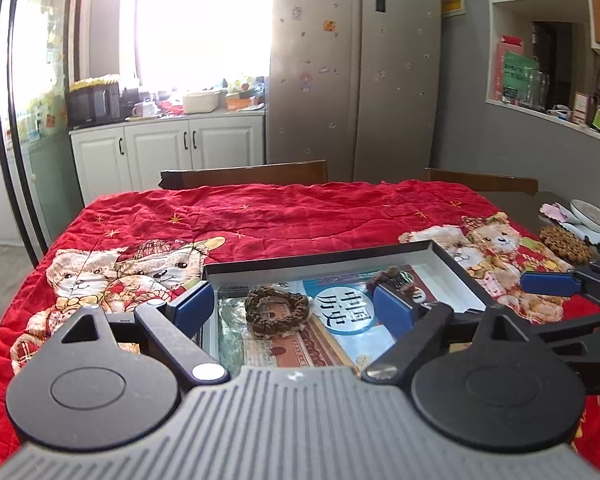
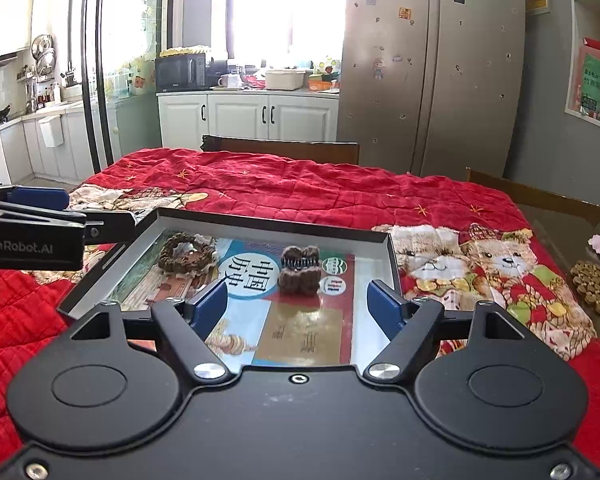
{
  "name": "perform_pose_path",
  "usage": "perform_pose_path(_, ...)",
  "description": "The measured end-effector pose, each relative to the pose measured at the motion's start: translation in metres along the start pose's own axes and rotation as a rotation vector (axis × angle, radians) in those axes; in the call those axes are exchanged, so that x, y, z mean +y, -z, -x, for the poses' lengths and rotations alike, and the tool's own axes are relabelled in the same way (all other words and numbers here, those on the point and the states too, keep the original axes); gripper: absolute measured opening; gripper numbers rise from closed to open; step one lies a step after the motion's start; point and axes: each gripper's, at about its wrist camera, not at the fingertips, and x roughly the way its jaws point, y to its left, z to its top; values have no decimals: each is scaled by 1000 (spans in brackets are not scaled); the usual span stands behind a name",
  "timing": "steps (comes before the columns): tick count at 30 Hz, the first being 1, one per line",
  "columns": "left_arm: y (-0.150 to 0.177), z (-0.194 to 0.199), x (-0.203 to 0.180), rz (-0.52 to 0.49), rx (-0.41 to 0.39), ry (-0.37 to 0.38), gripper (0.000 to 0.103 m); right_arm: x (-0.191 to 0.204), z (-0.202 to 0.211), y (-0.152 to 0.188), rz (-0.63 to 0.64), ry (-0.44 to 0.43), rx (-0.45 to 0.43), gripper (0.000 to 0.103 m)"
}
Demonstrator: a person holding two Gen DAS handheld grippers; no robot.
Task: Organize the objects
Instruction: 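Withdraw both open tools from the box back toward the remaining items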
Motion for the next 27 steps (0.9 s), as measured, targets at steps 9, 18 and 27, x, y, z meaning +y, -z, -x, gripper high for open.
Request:
perform_pose_path(9, 15, 25, -9, -56, -6, 36, 95, -8, 23, 17, -21, -6, 2, 76)
perform_pose_path(18, 31, 45, -15, -95, -9, 68, 97, -4, 44, 41, -8, -12, 18, 76)
perform_pose_path(27, 53, 56, -23, -137, 21, 103, 97, -5, 62, 62, -2, -7, 34, 76)
